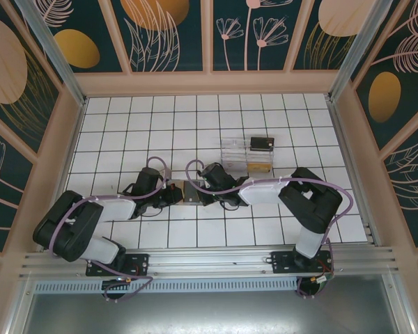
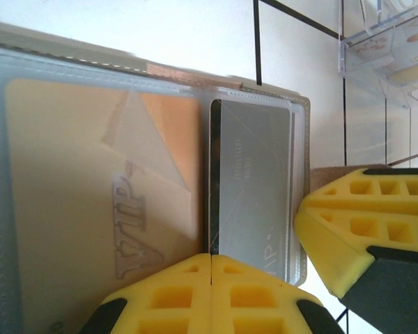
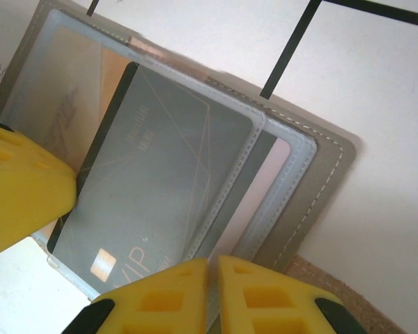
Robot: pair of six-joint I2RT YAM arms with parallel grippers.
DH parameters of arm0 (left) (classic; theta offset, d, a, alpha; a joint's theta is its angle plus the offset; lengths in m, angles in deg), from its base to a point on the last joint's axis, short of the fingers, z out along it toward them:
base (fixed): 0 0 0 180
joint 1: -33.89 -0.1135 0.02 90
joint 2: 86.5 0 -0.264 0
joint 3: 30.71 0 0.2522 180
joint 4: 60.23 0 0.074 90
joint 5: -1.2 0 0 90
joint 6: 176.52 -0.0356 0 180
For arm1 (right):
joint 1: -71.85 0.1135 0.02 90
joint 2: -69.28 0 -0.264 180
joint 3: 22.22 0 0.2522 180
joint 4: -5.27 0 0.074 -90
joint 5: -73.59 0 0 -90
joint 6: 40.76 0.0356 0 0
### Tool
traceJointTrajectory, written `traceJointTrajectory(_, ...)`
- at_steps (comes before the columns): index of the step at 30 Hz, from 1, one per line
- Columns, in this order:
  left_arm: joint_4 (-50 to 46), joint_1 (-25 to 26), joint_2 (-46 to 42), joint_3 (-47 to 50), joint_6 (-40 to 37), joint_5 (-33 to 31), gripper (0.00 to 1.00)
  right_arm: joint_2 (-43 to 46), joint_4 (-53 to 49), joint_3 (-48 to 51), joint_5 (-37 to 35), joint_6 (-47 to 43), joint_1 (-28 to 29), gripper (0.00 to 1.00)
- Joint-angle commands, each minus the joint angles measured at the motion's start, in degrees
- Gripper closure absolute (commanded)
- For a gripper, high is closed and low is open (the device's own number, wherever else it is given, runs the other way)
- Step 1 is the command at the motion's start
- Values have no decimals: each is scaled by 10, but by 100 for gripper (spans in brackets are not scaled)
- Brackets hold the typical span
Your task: Take the credit cards out of the card holder
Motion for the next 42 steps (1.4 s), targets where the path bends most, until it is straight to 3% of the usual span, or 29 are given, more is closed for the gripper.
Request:
traceJointTrajectory(1, 10, -4, 14, -3, -4, 26, 100, 8, -27, 19, -8, -19, -16, 85)
traceJointTrajectory(9, 28, -3, 31, -16, 3, 45, 100, 7, -30, 23, -8, -31, -25, 85)
traceJointTrajectory(20, -44, -11, -18, -11, -9, -42, 100, 6, -22, 27, 1, -23, -24, 85)
traceJointTrajectory(31, -16, -17, -4, -1, -5, -5, 100, 7, -15, 33, 5, -19, -23, 85)
traceJointTrajectory(42, -70, -17, -34, 5, -12, -47, 100, 9, -11, 34, 7, -22, -23, 85)
